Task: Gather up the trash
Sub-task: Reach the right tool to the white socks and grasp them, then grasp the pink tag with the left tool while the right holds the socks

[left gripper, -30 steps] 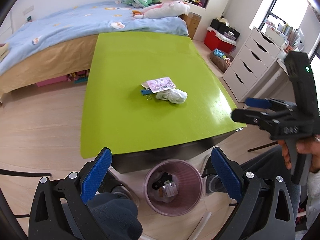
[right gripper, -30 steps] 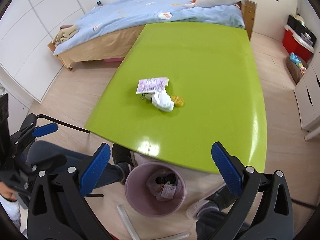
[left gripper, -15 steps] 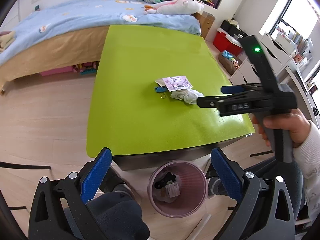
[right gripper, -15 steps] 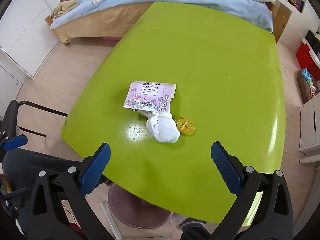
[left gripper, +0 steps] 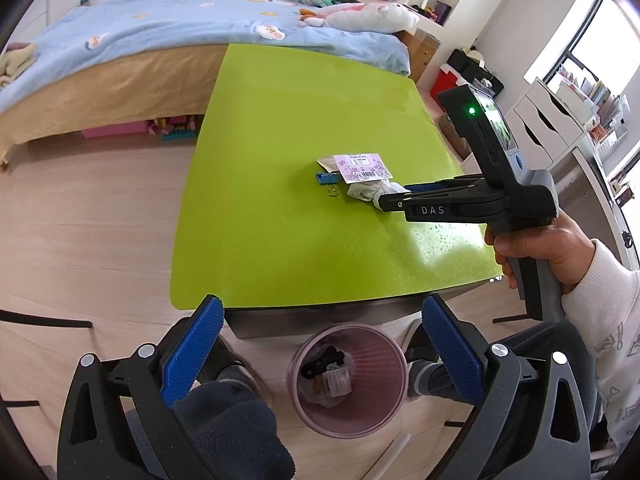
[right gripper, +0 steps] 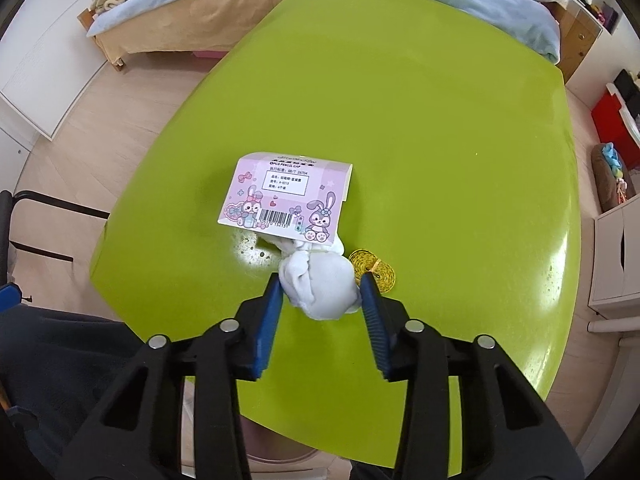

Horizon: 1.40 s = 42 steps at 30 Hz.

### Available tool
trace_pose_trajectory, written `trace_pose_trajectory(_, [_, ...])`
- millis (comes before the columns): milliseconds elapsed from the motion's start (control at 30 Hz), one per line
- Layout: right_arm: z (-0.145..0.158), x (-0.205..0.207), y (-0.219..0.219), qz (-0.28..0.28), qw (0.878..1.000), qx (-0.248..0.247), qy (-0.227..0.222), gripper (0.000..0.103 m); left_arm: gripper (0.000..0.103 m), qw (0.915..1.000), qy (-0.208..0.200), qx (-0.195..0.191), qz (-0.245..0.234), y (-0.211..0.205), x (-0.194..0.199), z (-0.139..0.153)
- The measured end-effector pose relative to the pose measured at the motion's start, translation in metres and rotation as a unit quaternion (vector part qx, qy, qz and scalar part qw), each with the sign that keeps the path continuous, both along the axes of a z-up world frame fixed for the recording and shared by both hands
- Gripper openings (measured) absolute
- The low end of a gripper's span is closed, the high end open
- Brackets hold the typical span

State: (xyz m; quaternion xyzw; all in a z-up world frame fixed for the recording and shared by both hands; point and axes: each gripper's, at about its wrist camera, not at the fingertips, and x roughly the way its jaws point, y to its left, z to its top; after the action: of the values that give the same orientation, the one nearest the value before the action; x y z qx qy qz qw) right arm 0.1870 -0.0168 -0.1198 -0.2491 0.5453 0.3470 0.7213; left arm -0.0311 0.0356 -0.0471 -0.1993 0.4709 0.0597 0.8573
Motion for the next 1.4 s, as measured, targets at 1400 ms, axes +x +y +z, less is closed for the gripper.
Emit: trace_pose_trajectory(1400, [0.033, -0.010, -0.104, -0.091, 0.993, 0.076, -0.006, 0.022, 0.095, 0.9933, 0.104, 0.036, -0.034, -0.006, 0.195, -0.024])
